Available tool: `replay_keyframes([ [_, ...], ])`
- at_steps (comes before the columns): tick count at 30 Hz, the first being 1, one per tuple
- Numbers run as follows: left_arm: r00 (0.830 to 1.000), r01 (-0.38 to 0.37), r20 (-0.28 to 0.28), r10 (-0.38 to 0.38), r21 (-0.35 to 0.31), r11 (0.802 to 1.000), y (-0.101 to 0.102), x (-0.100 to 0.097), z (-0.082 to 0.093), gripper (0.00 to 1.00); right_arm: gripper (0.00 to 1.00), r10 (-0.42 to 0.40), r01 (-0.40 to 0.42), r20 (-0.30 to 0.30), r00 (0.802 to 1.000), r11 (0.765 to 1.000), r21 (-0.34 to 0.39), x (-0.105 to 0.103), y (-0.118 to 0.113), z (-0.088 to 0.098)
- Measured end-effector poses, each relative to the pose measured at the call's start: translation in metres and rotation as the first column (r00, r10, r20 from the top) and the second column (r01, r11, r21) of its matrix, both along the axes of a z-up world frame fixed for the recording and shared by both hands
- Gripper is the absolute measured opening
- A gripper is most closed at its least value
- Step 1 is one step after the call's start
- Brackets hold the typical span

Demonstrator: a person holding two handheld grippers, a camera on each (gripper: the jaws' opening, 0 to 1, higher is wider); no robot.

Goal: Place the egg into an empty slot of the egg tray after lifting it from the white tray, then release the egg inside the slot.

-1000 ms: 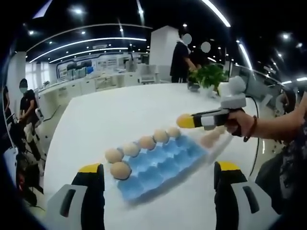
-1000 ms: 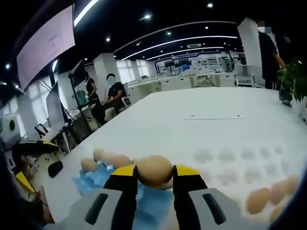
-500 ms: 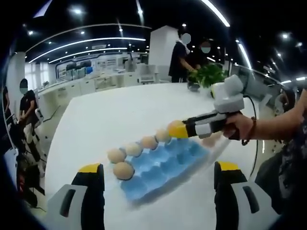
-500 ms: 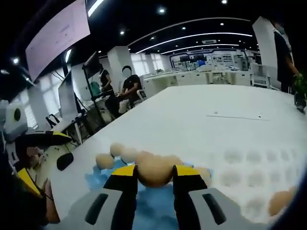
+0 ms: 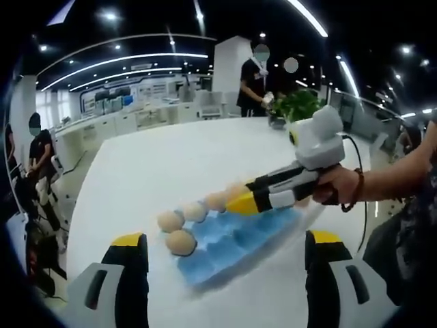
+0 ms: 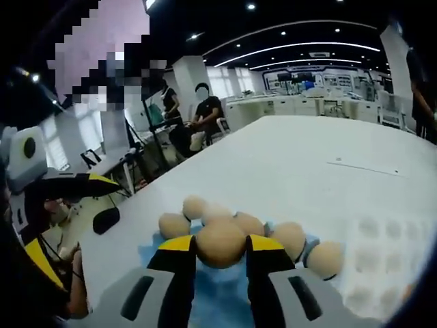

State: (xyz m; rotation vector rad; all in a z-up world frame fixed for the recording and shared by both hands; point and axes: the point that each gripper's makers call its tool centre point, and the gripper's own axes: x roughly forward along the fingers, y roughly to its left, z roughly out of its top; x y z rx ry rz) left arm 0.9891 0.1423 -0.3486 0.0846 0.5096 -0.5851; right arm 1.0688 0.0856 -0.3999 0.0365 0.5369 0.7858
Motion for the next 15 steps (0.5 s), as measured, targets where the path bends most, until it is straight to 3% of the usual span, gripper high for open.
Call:
replay_keyframes([
  [14, 1.0, 0.026, -0.004, -0.026, 0.043, 0.999, -0.004, -0.001, -0.004, 0.98, 0.29, 0.072, -0.073, -0.045, 0.996, 0.997, -0.006, -0.004, 0.034, -0.015],
  [15, 1.0, 0.027, -0.006, -0.026, 0.045, 0.999, -0.004, -0.001, -0.004, 0.98, 0.29, 0.08, -0.081, -0.034, 0.996, 0.996, -0.037, -0.003, 0.035, -0.019],
])
